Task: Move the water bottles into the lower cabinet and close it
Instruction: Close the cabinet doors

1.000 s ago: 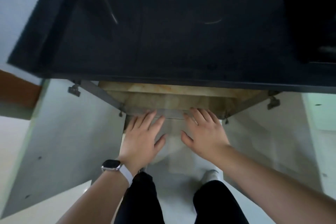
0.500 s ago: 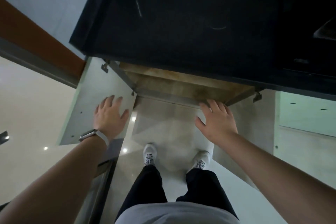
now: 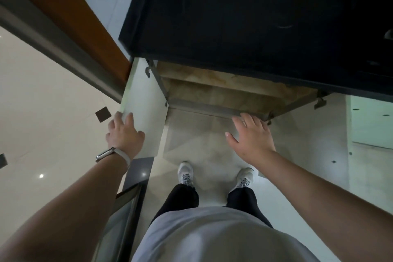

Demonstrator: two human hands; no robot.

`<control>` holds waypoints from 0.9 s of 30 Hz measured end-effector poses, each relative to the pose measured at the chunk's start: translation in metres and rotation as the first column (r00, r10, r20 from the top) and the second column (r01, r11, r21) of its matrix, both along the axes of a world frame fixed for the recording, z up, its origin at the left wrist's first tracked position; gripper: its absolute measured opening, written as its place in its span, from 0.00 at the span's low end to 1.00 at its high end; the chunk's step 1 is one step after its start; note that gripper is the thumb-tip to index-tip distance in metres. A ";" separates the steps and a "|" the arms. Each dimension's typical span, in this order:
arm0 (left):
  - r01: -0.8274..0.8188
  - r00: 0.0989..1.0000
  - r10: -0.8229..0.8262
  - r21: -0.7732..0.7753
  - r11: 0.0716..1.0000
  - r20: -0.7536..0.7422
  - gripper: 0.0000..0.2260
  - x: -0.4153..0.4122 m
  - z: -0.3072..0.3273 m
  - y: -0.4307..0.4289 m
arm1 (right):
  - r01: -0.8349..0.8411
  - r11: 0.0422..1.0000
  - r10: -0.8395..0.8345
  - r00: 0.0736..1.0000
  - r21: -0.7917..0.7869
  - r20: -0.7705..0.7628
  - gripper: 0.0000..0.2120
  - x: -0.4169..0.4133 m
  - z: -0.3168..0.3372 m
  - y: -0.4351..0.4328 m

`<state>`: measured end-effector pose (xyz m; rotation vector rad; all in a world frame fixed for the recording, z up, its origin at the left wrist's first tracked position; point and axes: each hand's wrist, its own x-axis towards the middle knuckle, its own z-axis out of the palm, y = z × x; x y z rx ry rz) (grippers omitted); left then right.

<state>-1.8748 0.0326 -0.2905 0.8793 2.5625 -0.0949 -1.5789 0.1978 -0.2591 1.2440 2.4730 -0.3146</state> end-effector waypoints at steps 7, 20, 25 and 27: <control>0.028 0.996 -0.038 0.124 0.992 0.085 0.23 0.007 0.004 0.011 | 0.072 0.997 -0.072 0.997 0.004 0.028 0.27 0.009 -0.002 -0.008; 0.334 0.928 -0.348 0.116 0.935 0.135 0.32 0.119 -0.011 0.090 | 0.296 0.955 -0.296 0.955 0.017 0.027 0.24 0.109 -0.007 0.022; 0.375 0.912 -0.377 0.041 0.926 0.165 0.35 0.139 -0.015 0.115 | 0.371 0.928 -0.372 0.928 0.037 0.029 0.24 0.161 -0.015 0.039; 0.336 0.921 -0.338 0.041 0.941 0.193 0.32 0.150 -0.020 0.126 | 0.399 0.914 -0.402 0.915 0.071 0.041 0.24 0.182 -0.018 0.046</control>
